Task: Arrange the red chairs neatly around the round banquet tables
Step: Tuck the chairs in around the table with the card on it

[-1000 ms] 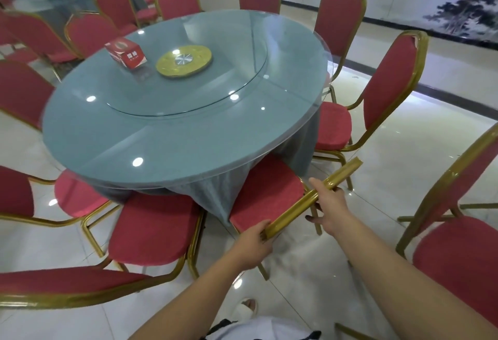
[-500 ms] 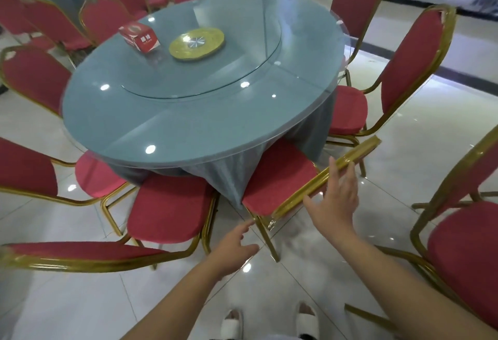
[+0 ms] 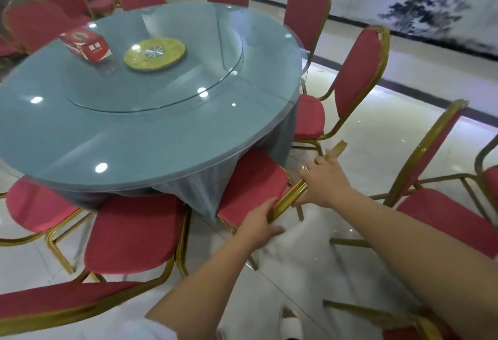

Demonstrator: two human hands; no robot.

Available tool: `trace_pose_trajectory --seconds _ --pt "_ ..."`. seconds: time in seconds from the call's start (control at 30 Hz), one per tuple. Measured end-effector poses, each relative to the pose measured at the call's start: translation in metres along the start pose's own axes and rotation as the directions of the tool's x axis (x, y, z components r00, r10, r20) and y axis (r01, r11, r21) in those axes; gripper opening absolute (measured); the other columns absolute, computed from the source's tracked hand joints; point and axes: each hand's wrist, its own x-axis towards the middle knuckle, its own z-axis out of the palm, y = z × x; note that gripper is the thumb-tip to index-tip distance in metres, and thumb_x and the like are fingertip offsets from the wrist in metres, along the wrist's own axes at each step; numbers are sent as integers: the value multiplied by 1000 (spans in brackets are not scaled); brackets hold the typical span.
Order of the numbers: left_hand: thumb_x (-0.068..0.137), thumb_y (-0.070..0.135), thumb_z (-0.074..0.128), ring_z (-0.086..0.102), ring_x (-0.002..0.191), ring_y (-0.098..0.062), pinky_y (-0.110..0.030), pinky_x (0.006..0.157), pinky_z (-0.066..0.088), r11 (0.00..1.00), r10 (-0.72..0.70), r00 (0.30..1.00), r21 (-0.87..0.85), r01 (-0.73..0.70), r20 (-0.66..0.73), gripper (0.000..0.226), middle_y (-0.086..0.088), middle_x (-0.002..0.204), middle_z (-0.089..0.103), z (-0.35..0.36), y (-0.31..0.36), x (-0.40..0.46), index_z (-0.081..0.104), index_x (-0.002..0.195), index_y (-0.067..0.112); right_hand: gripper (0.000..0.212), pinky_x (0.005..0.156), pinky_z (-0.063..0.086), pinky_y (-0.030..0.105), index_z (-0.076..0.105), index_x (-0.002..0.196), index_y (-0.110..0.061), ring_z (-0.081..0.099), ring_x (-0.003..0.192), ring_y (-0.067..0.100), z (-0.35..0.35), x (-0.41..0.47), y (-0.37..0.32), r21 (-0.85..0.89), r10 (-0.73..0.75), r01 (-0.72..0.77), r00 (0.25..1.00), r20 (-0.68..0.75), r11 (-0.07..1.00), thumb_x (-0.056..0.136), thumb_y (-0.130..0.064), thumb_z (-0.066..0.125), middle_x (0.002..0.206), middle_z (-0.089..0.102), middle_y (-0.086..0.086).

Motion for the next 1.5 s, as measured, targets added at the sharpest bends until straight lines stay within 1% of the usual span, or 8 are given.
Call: trace_pose_trajectory --seconds 0.1,0.43,0.63,0.73,0.8,1.03,1.23,1.5 --pt "79 8 65 64 97 -16 -34 83 53 1000 10 998 -11 -10 -58 69 4 112 68 12 7 23 51 138 42 104 115 22 59 63 116 -29 49 127 31 12 9 12 -20 -45 44 999 -8 999 53 -98 17 123 63 2" --pt "79 -2 60 57 81 -13 -21 62 42 999 34 999 -37 -33 6 75 3 103 63 40 36 30 51 140 41 74 117 17 57 65 115 -32 43 128 26 23 -6 55 23 -51 50 997 58 998 68 -87 50 121 61 -3" --pt "82 5 66 59 85 -14 -24 70 49 996 3 998 -84 3 66 77 1 110 60 40 37 20 42 144 44 74 116 3 66 59 123 -37 32 138 33 27 -11 49 107 -32 20 993 117 994 68 -86 50 136 51 2" --pt "82 13 73 56 113 -13 -18 85 46 996 -27 998 -89 33 61 82 4 137 52 27 29 -4 33 151 34 84 110 -5 70 52 132 -41 20 145 33 20 -13 27 183 -62 31 984 167 983 65 -91 43 148 40 1" --pt "86 15 72 46 119 -4 -6 82 37 990 -62 998 -128 64 22 80 10 142 43 16 13 -34 31 153 29 74 113 1 64 50 135 -40 25 143 25 15 -18 0 312 -109 79 991 80 947 75 -83 43 146 43 -3" --pt "89 33 69 52 119 -3 -25 96 47 959 -250 946 -190 212 -205 63 17 144 44 -57 -95 -160 40 143 46 48 107 31 36 56 130 -33 49 123 14 36 -54 -142 695 -290 182 956 39 695 87 -55 56 131 54 -12" --pt "89 32 71 55 110 1 -24 93 47 971 -236 902 -122 205 -360 55 16 135 50 -137 -181 -253 48 138 40 58 113 33 36 49 140 -28 43 132 17 26 -86 -277 798 -371 140 922 111 586 88 -49 61 143 47 -5" --pt "80 39 79 28 144 -19 -40 116 25 966 -138 852 123 229 -506 74 1 156 34 -220 -322 -339 46 145 29 58 102 42 30 44 143 -28 46 125 14 -28 -103 -462 865 -290 113 956 39 488 89 -39 61 136 44 -9"
